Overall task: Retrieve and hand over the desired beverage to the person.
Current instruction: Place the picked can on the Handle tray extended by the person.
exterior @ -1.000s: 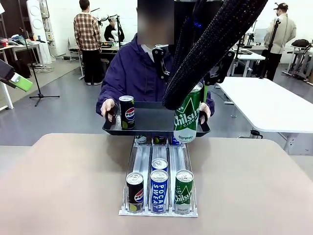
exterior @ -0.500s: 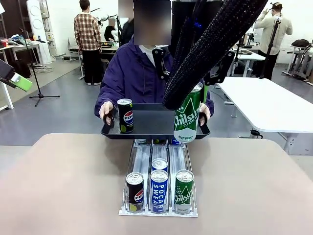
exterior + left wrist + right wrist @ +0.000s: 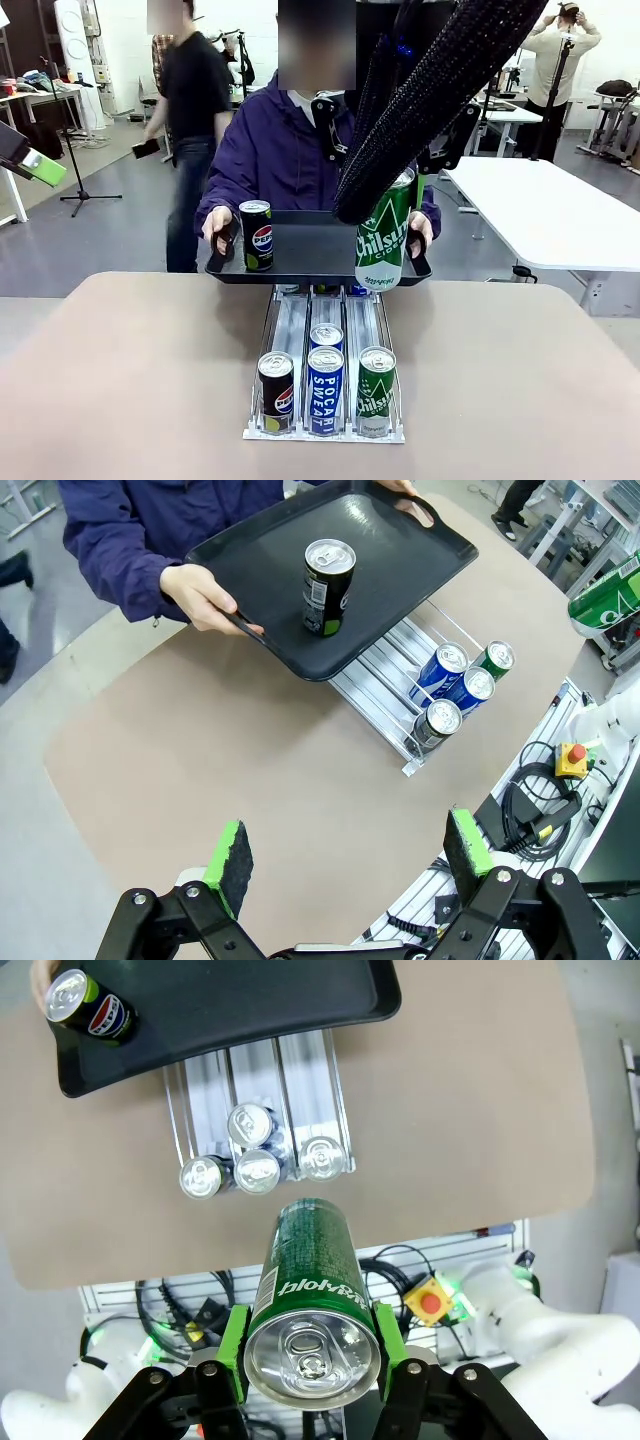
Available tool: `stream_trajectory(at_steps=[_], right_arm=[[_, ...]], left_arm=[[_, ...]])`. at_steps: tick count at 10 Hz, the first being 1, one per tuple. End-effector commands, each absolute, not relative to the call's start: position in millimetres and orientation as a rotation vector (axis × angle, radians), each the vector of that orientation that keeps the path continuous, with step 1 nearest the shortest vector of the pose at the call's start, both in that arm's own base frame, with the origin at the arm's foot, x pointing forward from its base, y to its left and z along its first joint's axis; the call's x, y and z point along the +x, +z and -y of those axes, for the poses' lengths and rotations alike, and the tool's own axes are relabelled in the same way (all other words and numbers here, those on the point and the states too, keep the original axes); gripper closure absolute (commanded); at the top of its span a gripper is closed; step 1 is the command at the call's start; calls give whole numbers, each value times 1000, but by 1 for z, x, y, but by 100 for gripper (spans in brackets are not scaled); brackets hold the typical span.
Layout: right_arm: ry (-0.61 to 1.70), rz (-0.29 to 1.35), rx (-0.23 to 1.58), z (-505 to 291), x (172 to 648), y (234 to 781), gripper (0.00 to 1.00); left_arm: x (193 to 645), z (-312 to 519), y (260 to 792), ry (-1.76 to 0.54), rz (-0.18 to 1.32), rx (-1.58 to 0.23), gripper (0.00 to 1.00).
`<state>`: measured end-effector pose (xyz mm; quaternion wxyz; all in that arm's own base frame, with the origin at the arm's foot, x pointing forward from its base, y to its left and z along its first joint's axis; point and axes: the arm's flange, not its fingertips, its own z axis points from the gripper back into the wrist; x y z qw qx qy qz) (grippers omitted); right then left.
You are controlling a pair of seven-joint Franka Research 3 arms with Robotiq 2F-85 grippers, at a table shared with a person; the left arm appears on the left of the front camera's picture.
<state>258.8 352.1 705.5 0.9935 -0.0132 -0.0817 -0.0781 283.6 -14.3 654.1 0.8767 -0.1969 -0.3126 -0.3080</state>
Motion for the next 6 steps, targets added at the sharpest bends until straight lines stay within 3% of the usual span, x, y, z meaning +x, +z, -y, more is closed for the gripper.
stream_trajectory(at_steps=[1,6], right_arm=[[-166,173,-29,-349,257,704,46],[-166,173,-29,-349,257,704,46]], left_arm=[[284,15,654,-642,644,-410,0],[284,15,654,-642,644,-410,0]])
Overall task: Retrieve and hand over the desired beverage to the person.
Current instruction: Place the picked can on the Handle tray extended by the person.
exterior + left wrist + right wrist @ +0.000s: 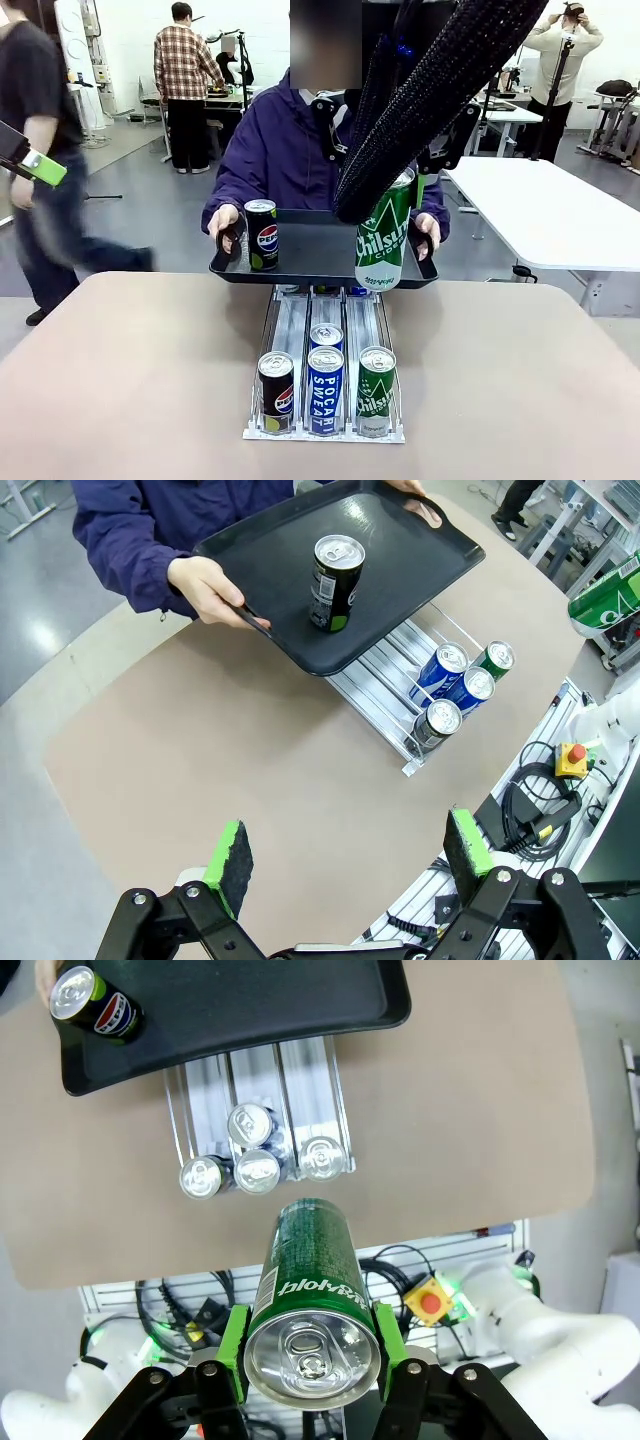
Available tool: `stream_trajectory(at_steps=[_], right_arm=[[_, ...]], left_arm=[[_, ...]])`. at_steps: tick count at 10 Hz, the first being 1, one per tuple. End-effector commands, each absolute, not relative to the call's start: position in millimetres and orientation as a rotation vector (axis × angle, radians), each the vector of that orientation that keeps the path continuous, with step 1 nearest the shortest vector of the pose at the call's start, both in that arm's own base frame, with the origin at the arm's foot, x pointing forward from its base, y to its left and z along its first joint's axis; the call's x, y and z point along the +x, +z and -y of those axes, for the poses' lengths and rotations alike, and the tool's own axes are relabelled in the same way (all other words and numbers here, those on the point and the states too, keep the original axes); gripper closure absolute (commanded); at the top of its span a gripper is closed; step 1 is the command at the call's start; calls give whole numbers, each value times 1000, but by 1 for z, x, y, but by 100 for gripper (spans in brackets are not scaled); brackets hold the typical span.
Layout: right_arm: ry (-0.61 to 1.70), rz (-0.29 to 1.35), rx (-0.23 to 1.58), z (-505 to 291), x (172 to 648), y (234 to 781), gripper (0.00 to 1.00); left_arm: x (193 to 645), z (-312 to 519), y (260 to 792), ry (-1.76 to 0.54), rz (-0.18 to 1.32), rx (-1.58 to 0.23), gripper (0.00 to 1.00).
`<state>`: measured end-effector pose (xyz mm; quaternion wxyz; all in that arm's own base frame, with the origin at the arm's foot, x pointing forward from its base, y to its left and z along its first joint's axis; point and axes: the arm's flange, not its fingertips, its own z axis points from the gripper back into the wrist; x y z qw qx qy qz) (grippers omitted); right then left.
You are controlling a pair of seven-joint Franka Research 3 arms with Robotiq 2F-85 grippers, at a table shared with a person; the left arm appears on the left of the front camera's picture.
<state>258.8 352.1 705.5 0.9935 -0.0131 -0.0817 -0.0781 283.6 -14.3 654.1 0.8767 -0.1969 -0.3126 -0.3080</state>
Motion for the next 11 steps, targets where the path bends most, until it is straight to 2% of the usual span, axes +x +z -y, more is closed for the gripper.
stream_trajectory(at_steps=[1,2,7,9,11], right_arm=[[-166,173,-29,-349,257,704,46],[-157,164,-26,-352,259,705,42],[-241,175,87,-349,406,724,42],[-257,164,69,-341,467,710,42],[-297,131,75,-337,502,683,42]], left_arm=[[284,15,654,-642,644,-410,0],[284,15,654,-642,644,-410,0],[284,15,654,-642,644,-410,0],[284,15,654,-642,644,-410,0],[284,15,654,-642,644,-410,0]])
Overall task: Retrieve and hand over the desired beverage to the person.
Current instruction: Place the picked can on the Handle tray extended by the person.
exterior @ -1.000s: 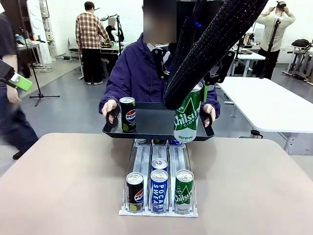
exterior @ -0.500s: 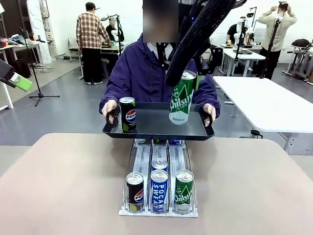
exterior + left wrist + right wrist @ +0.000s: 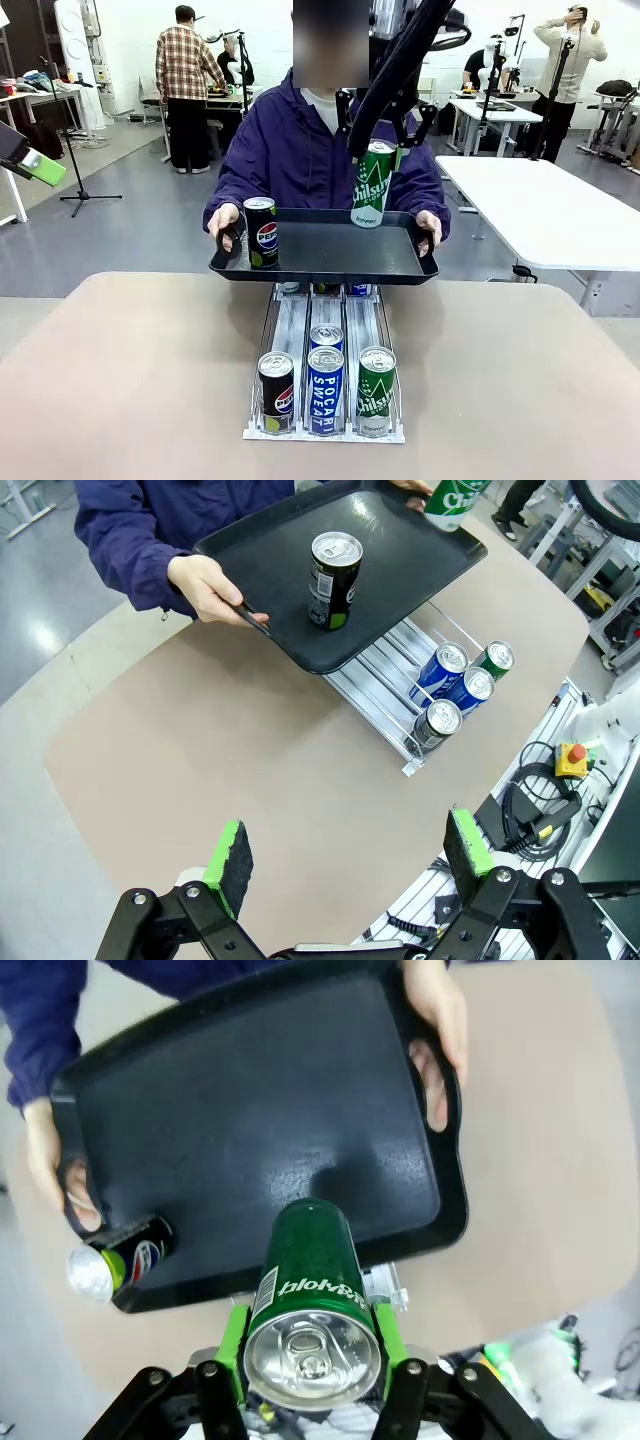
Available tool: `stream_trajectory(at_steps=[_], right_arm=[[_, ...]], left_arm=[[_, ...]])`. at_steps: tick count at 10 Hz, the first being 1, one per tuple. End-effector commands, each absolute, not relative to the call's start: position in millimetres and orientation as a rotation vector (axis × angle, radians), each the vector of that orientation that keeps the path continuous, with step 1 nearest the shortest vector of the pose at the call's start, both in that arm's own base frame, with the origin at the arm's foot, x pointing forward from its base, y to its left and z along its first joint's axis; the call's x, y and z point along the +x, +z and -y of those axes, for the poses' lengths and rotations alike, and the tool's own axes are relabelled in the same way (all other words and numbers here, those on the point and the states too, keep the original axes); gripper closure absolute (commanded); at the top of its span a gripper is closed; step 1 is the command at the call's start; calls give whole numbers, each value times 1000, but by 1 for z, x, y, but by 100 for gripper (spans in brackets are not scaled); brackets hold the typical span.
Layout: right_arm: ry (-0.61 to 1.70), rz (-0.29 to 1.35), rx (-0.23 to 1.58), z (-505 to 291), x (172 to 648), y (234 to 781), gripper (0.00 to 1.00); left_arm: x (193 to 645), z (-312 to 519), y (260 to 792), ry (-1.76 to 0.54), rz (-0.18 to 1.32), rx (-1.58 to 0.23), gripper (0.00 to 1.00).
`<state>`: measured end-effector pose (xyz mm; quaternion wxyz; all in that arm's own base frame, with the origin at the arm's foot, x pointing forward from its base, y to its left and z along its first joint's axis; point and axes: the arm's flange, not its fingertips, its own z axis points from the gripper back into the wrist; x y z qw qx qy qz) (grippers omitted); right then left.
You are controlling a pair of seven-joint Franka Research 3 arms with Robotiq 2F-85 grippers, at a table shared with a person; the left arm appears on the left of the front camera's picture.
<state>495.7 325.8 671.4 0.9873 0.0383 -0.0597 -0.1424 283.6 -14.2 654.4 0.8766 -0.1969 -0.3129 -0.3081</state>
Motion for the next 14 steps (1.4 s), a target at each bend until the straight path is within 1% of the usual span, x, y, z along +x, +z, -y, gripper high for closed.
stream_trajectory(at_steps=[1,2,3,5,6,10,11,13,14], right_arm=[[-301,125,68,-338,517,671,42],[-305,125,65,-338,526,661,42],[-309,166,52,-341,528,654,42],[-319,140,39,-342,536,637,42],[-292,114,60,-335,529,637,42],[-292,114,60,-335,529,637,42],[-291,110,54,-336,532,631,42],[-278,41,41,-334,543,626,42],[-283,49,34,-335,546,626,42]], left_arm=[[284,15,654,-642,644,-410,0],[284,15,654,-642,644,-410,0],[284,15,654,-642,644,-410,0],[284,15,654,-642,644,-410,0],[284,15,654,-642,644,-410,0],[284,15,654,-642,644,-410,0],[284,15,654,-642,644,-410,0],[284,15,654,-642,644,-410,0],[284,15,654,-642,644,-410,0]])
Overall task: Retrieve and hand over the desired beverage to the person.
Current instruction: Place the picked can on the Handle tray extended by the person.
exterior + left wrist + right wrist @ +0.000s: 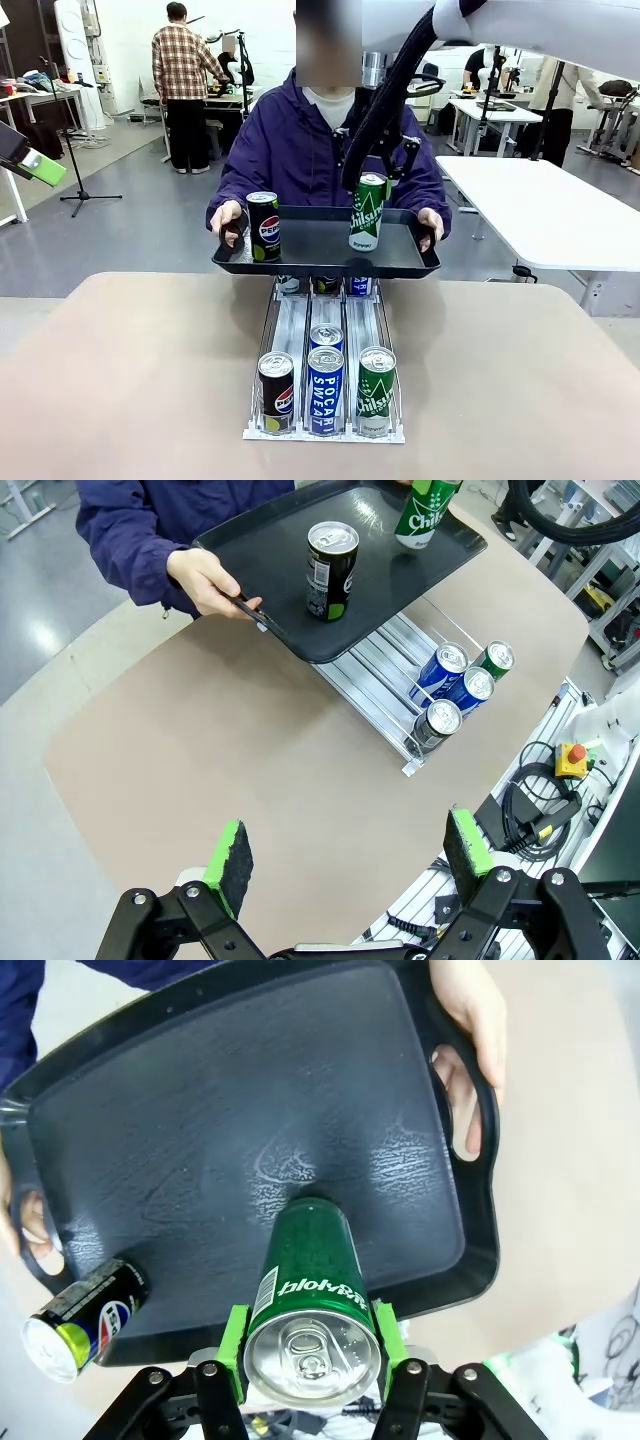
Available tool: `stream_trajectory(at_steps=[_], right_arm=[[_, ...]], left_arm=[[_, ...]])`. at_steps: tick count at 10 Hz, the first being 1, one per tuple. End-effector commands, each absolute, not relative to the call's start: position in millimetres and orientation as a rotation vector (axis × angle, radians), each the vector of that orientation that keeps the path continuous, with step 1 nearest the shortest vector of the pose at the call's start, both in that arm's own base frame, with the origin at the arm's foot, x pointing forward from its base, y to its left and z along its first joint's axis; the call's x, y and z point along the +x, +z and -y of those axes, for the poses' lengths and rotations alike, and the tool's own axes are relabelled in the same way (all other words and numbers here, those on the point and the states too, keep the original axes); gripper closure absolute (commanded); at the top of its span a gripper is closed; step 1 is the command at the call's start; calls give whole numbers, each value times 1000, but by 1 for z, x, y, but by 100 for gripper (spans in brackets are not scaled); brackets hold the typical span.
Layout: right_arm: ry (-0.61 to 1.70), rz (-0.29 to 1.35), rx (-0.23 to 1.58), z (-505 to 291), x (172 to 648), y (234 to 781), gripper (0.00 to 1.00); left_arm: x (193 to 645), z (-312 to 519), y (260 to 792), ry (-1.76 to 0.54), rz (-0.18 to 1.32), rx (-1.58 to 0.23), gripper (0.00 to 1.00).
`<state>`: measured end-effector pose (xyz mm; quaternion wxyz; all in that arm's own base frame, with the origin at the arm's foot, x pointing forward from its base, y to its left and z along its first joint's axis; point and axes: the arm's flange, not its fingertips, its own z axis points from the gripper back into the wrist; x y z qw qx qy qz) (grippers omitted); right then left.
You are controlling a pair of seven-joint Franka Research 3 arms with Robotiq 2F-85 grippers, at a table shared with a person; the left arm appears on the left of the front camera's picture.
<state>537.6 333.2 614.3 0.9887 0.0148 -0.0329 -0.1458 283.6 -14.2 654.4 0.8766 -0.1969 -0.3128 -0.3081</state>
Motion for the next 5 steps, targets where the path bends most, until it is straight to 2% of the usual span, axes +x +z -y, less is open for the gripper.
stream_trajectory(at_steps=[1,5], right_arm=[[-286,47,33,-335,549,626,42],[-267,16,13,-332,555,622,42]], left_arm=[[284,15,654,-642,644,-410,0],[284,15,654,-642,644,-410,0]])
